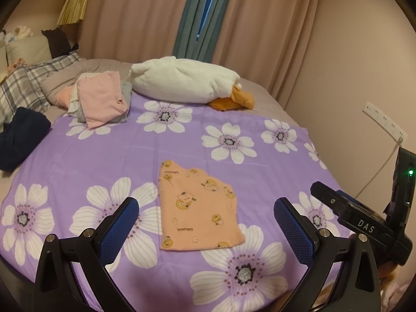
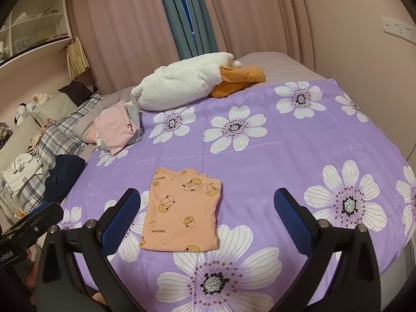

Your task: Fold small clothes

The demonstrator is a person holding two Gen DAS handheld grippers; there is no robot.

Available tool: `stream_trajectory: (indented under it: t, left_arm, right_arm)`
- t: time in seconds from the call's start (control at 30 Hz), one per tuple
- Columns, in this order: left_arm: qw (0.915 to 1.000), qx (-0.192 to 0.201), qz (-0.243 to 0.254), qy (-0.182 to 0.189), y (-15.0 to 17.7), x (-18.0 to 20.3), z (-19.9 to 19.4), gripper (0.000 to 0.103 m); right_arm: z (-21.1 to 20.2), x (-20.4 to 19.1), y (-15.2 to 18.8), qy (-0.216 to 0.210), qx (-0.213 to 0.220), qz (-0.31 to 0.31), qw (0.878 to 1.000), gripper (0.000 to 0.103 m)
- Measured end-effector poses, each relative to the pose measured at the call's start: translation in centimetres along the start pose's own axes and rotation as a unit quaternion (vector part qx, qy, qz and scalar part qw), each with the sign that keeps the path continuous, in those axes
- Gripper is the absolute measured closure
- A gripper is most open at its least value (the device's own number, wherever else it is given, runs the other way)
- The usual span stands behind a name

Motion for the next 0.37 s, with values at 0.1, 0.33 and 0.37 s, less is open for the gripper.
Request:
stream_trajectory:
  t: [0.1,0.33,0.37]
  left_arm:
    - [1.0,0.0,0.001,0.003,0.03,0.12,-0.06,0.0]
    - [0.9999,-0.006,0.006,0.01,0.04,0.44,0.09,0.0]
    - [0.9999,-0.007,0.005,0.01,0.04,0.44,0.1,0.0]
  right_arm:
    - [-0.04,-0.04,0.04,0.0,-0.001,0.001,1.0,0.0]
    - [0.12,0.06,0.04,0.002,-0.003,-0.002,1.0,0.0]
    - [0.17,0.08,0.0,0.002,-0.002,-0.004,1.0,0.0]
Point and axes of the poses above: each gripper's, at about its wrist camera, not at the fingertips, and z roughly the way its jaws point, x to its right, y to its underside, the point moved 2 cm from there along z, roughly the way its jaws point, and after that the axes turned 2 degrees about x, right-handed, at the moved point
